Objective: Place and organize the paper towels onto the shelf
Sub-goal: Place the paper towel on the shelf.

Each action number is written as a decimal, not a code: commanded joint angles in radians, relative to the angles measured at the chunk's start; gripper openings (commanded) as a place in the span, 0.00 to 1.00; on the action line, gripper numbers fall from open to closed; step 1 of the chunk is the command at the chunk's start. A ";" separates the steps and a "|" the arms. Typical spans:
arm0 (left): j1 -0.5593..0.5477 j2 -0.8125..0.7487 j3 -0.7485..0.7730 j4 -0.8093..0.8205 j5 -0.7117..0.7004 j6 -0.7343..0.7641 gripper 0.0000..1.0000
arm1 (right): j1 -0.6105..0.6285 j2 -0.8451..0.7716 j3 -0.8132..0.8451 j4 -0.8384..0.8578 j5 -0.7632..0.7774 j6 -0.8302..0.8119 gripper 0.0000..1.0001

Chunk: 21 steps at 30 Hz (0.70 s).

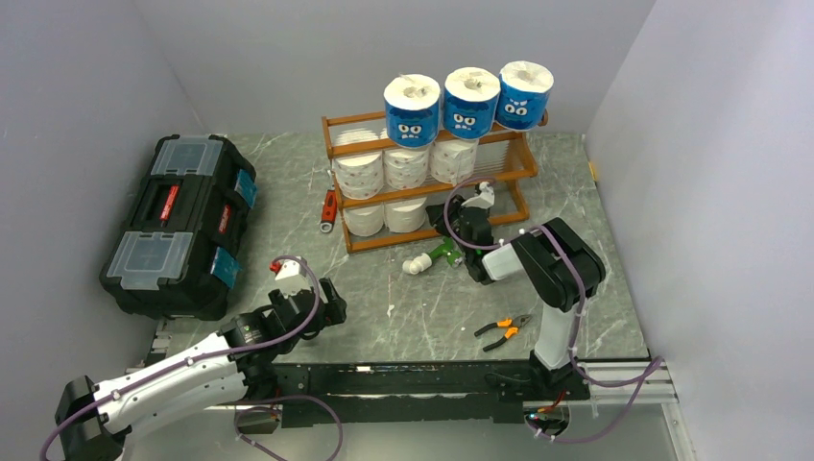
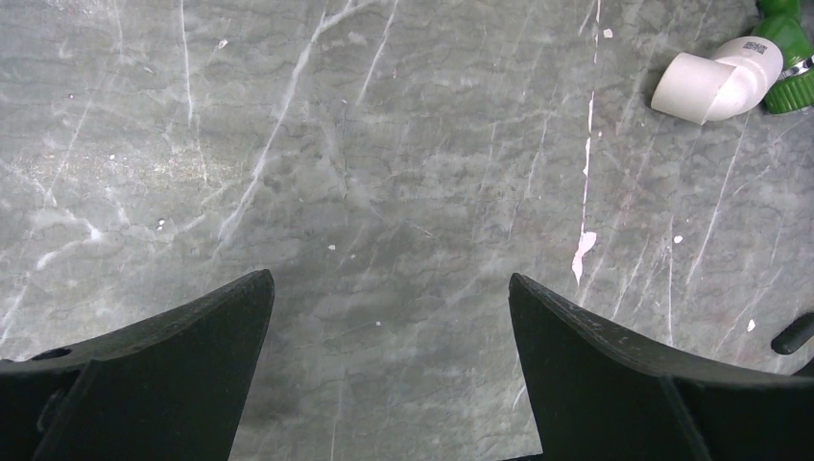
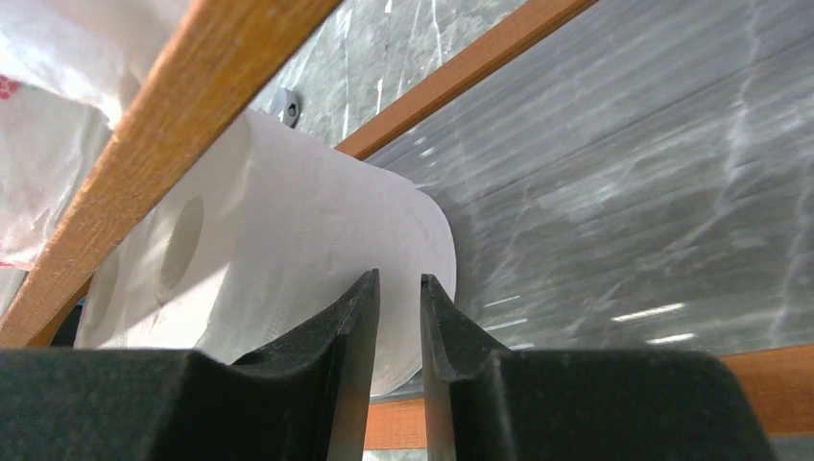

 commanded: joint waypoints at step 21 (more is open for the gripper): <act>0.000 -0.055 0.017 -0.017 -0.031 0.010 0.99 | 0.004 -0.470 -0.126 -0.315 0.011 -0.205 0.72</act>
